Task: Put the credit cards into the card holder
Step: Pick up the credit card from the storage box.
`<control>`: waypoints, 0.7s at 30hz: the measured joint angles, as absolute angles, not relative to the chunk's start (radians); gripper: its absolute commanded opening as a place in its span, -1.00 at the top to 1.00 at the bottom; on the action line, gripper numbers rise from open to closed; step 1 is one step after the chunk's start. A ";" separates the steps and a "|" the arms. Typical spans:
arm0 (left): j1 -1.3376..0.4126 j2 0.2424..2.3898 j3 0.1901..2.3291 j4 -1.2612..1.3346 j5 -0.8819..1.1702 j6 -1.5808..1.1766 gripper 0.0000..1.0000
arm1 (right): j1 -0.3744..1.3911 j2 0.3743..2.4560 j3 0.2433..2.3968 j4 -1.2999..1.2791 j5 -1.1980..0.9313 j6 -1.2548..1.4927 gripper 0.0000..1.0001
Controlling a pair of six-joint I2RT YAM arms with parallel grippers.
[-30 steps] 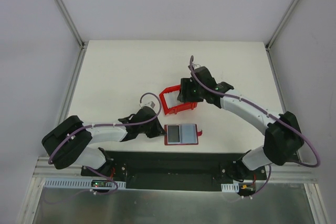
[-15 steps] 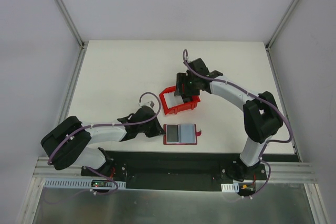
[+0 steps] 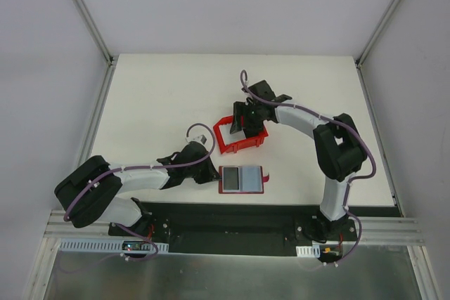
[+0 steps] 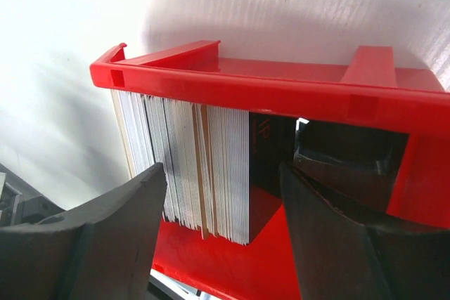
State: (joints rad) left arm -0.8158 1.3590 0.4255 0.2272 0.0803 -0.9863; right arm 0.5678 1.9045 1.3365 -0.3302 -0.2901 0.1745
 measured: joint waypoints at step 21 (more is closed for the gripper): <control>-0.809 1.358 0.424 0.228 0.090 -0.984 1.00 | 0.519 1.858 1.293 -0.265 -0.393 0.183 0.31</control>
